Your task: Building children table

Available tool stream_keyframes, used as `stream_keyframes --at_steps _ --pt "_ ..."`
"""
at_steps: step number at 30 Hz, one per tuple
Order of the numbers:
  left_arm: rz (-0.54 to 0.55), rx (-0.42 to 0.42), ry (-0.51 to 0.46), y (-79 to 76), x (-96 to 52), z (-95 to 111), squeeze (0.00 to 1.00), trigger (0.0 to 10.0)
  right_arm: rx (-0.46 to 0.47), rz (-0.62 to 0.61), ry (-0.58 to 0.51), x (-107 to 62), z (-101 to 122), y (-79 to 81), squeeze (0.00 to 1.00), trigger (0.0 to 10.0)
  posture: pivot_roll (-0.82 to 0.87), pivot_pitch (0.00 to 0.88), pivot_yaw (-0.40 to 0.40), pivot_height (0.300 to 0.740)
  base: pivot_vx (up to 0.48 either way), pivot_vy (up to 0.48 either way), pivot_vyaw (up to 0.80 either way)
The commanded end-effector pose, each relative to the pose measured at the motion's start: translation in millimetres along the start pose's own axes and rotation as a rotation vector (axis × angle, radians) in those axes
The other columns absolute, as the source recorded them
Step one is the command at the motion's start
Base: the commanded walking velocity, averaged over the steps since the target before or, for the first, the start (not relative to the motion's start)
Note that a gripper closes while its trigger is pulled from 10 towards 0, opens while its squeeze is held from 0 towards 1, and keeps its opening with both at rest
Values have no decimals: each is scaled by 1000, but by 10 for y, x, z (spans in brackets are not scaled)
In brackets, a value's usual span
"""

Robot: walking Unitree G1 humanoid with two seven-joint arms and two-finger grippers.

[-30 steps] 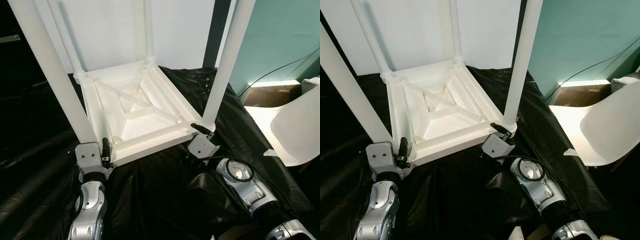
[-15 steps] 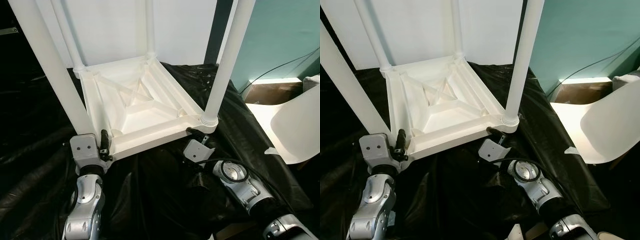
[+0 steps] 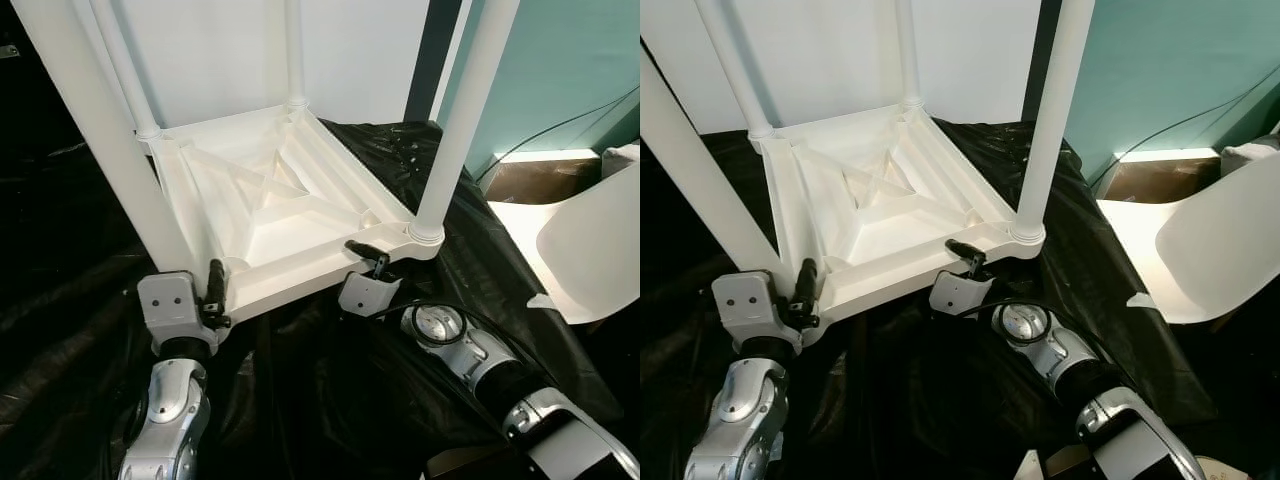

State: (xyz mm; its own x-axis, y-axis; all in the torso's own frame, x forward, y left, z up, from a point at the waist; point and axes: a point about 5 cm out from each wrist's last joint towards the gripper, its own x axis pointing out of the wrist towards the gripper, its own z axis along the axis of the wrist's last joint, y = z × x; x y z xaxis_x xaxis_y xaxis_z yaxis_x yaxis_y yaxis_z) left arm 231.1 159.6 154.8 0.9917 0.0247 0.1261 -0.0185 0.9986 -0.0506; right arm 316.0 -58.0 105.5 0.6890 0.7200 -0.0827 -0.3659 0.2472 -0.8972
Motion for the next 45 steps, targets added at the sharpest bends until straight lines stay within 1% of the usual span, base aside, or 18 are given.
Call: stream_keyframes --at_steps 1,7,11,12,13,15,16,17,18,21,23,28,29,31,32,33,40,45 --pt "-237 -59 -221 -253 -13 430 0 0 -102 87 -49 39 80 160 0 10000 211 0 -43 740 0 0 0" --pt "-243 -63 -224 -273 -14 452 0 0 -252 142 -111 118 179 272 0 10000 212 0 -46 740 0 0 0" --pt "-246 -63 -223 -276 -17 453 0 0 -270 131 -91 165 165 271 0 7961 213 0 -47 740 0 0 0" --pt "-246 -63 -222 -277 -19 454 0 0 -273 128 -81 178 150 267 0 4863 213 0 -48 740 0 0 0" --pt "-244 -62 -221 -276 -21 453 0 0 -274 126 -63 178 118 265 0 0 211 0 -45 740 0 0 0" --pt "-238 -61 -219 -273 -19 451 0 0 -278 134 -46 169 78 277 0 0 211 0 -45 740 0 0 0" --pt "-227 -58 -217 -265 -14 448 0 3961 -279 133 -31 161 49 281 0 0 209 0 -42 740 0 0 0" --pt "-219 -57 -215 -259 -11 446 0 3961 -280 131 -23 156 32 284 0 0 207 0 -40 740 0 0 0" --pt "-215 -56 -214 -255 -8 447 0 10000 -280 130 -18 155 22 289 0 0 203 0 -37 740 0 0 0" --pt "-208 -53 -219 -247 6 455 0 10000 -271 119 -7 159 12 285 0 0 202 0 -36 740 0 0 0" --pt "-198 -46 -232 -239 18 471 1000 10000 -271 107 -3 173 10 279 0 0 202 0 -36 740 0 0 0" --pt "-202 -52 -233 -236 5 465 1000 10000 -266 72 -7 208 32 229 0 0 196 0 -32 740 0 0 0" --pt "-202 -58 -217 -226 -12 431 843 10000 -263 50 -11 225 43 183 0 0 195 0 -30 740 0 0 0" --pt "-202 -58 -217 -226 -12 431 843 10000 -263 50 -11 225 43 183 0 0 195 0 -30 740 0 0 0" --pt "-197 -62 -200 -211 -30 395 561 10000 -262 32 -17 241 54 140 0 0 195 0 -30 740 0 0 0" --pt "-187 -62 -182 -187 -51 351 0 10000 -262 16 -25 255 66 96 0 0 195 0 -30 740 0 0 0" --pt "-36 -8 -45 89 -193 -39 0 10000 -259 -94 -57 344 170 -126 0 0 198 0 -28 740 0 0 0" --pt "-82 -33 35 112 -347 -225 0 10000 -261 -99 -14 344 112 -100 0 0 195 0 -29 740 0 0 0"
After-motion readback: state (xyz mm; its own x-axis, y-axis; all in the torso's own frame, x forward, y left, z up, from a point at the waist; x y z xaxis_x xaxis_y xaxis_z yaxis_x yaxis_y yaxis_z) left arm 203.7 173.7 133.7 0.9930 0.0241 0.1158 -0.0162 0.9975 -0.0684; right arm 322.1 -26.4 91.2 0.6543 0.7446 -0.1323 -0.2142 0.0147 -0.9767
